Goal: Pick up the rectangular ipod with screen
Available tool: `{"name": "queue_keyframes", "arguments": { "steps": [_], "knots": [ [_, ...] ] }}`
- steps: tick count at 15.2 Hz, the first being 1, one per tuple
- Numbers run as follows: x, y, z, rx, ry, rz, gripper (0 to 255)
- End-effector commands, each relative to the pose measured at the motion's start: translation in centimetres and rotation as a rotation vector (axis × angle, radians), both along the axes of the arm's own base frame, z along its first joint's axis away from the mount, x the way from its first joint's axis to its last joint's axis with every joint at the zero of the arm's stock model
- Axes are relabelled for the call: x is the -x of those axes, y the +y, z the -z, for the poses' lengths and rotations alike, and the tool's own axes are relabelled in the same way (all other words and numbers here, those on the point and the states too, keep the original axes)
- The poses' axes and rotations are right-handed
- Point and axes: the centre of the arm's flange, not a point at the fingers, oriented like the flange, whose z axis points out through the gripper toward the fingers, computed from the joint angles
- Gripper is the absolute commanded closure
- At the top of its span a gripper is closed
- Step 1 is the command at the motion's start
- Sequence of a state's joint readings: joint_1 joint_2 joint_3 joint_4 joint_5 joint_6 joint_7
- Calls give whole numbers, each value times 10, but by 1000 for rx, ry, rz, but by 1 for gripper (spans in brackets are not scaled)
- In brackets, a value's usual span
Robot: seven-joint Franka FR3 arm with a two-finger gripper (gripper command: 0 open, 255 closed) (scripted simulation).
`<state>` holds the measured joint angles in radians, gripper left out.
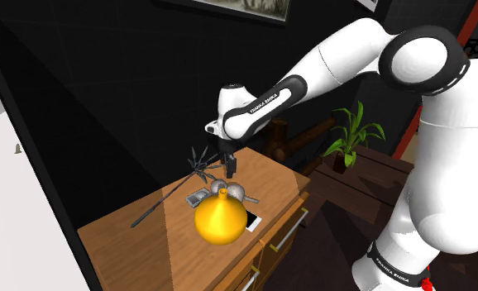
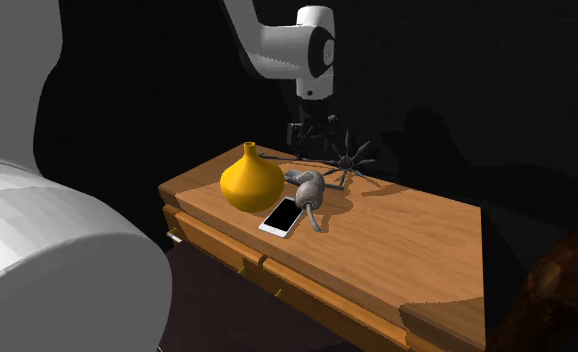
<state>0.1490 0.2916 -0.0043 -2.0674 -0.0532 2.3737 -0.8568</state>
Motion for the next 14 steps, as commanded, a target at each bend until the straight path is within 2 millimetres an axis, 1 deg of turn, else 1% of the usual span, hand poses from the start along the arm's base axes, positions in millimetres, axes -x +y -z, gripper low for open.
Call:
{"name": "queue_keyframes", "arguments": {
  "steps": [1,9,10,14],
  "knots": [
    [-15,11,17,-3,0,-59,0],
    [-60,69,90,-14,2,-287,0],
    [-62,72,93,-15,2,-297,0],
    [-62,72,114,-15,2,-297,0]
  ]
}}
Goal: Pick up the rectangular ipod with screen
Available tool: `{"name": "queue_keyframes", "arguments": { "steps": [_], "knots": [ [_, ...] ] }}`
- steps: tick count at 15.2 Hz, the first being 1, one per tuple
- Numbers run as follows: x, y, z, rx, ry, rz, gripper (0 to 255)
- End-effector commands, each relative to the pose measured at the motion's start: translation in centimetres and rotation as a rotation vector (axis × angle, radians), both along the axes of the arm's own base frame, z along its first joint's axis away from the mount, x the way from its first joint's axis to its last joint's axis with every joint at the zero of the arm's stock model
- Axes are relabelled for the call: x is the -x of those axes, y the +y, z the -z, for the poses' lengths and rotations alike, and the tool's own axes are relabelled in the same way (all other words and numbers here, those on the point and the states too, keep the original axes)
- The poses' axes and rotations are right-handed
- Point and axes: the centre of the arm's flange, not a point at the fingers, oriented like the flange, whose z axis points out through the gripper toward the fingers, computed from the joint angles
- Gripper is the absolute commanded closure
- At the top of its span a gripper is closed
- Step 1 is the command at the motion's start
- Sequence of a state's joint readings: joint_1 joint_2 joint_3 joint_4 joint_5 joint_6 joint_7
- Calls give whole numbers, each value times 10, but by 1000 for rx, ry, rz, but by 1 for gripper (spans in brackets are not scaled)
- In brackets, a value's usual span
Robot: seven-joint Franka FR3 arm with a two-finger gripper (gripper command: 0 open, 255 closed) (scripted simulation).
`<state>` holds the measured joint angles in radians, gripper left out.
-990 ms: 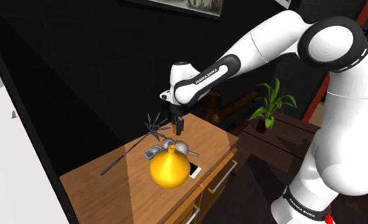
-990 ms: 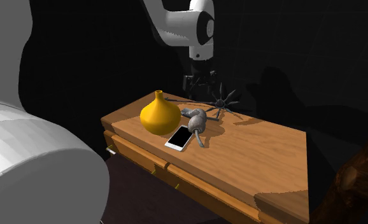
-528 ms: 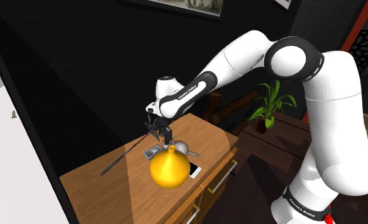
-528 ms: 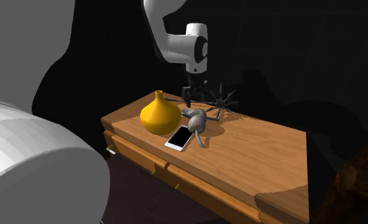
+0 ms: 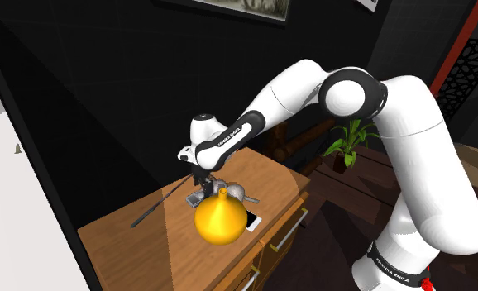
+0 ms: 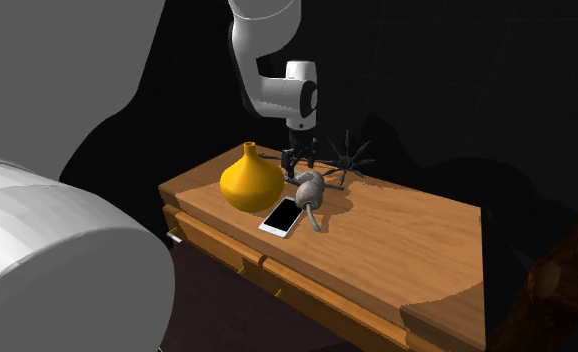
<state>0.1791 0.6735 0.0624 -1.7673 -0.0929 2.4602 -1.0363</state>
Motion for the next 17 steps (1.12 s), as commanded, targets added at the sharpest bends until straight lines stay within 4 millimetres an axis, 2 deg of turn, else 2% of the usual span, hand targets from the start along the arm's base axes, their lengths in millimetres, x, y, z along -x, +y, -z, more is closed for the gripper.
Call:
{"name": "queue_keyframes", "arguments": {
  "steps": [1,3,5,6,15,17],
  "knots": [
    [-1,0,11,0,0,-1,0],
    [-1,0,25,0,0,-1,0],
    [-1,0,25,0,0,-1,0],
    [-1,0,25,0,0,-1,255],
    [-1,0,25,0,0,-1,255],
    [-1,0,14,0,0,-1,255]
  ]
}}
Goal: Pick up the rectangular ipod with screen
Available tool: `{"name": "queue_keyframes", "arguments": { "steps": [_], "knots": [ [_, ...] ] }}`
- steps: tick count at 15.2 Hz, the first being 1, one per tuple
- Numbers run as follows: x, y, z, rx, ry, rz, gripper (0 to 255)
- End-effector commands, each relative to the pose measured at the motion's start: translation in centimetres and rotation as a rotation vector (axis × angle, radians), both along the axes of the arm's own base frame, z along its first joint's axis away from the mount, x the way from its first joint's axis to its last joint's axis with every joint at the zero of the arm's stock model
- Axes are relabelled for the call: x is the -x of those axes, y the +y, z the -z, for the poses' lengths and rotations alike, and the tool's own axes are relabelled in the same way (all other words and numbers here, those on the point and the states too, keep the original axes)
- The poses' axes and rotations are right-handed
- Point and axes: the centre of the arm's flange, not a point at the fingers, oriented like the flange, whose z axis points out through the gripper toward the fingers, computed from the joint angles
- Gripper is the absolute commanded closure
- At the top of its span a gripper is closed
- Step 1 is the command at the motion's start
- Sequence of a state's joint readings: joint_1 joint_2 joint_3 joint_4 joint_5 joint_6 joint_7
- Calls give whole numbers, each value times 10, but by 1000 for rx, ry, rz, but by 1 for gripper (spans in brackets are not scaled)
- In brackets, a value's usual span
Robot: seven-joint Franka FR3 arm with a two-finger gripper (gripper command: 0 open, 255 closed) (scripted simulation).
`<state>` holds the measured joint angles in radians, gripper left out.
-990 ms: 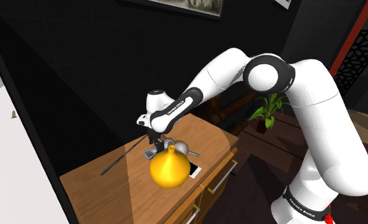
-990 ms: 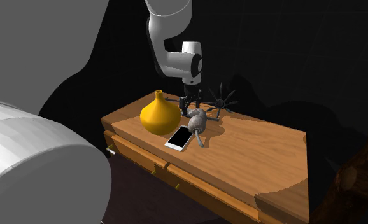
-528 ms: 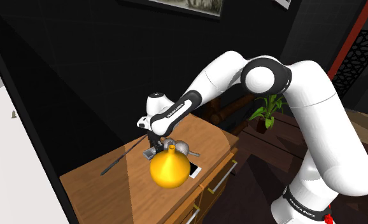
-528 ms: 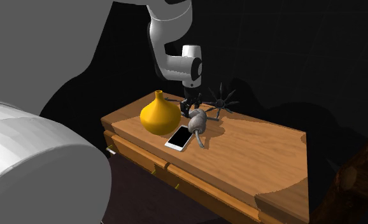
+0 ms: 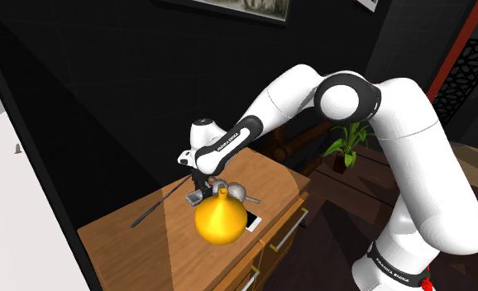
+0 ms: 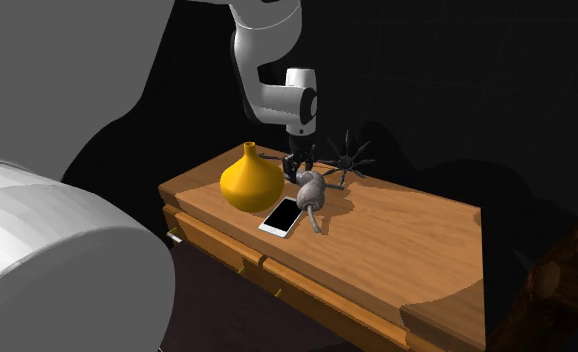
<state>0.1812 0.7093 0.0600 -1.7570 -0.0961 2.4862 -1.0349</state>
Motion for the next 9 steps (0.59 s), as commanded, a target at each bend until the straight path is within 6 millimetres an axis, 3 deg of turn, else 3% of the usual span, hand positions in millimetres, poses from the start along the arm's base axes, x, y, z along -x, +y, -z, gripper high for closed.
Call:
{"name": "queue_keyframes", "arguments": {
  "steps": [1,9],
  "knots": [
    [0,0,-9,0,0,0,255],
    [0,0,-51,0,0,0,255]
  ]
}}
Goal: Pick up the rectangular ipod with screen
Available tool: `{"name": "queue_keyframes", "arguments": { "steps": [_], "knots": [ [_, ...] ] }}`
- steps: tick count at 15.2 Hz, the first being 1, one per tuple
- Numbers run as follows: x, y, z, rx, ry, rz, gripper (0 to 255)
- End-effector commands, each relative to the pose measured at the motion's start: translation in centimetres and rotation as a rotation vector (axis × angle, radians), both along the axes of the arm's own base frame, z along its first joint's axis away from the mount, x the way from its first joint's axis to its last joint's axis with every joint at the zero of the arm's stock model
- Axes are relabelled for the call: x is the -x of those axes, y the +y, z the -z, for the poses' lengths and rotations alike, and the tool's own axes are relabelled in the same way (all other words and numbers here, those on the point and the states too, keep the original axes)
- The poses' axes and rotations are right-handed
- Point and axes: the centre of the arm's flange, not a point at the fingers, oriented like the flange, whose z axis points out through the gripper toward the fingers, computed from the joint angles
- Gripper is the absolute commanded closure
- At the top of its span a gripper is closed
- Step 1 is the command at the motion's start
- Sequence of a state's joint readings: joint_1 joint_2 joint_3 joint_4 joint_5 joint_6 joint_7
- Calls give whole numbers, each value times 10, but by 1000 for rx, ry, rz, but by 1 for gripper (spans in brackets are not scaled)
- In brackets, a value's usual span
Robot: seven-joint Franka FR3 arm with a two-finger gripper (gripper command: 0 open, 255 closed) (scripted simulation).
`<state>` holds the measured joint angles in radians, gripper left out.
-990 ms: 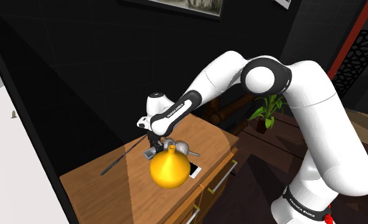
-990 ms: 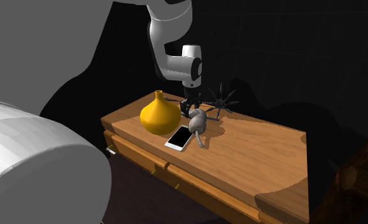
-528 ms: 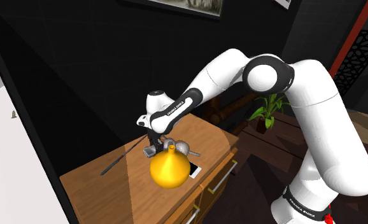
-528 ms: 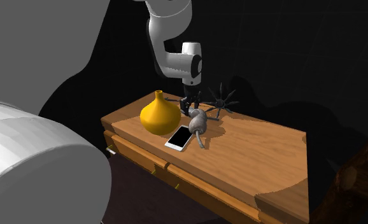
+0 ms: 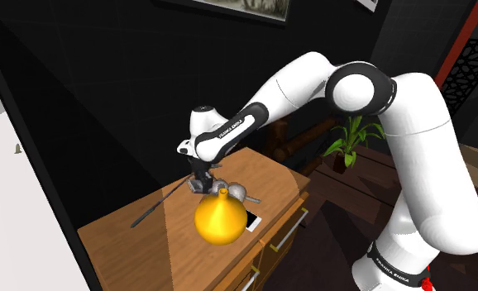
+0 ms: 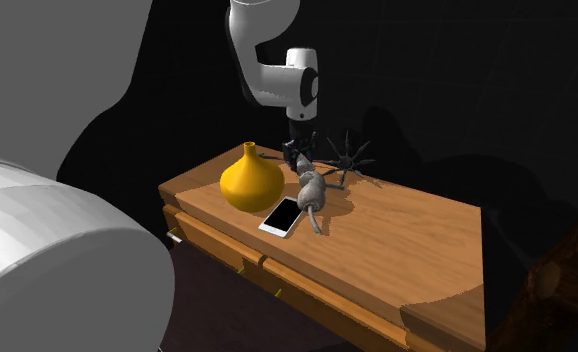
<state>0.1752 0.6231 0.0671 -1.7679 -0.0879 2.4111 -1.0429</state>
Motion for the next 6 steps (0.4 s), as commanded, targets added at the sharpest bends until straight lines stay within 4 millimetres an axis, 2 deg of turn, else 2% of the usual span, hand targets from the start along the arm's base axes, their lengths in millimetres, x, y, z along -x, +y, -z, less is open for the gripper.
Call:
{"name": "queue_keyframes", "arguments": {
  "steps": [1,4,6],
  "knots": [
    [1,1,-10,0,0,0,255],
    [1,1,-26,0,0,0,255],
    [1,1,-27,0,0,0,255]
  ]
}}
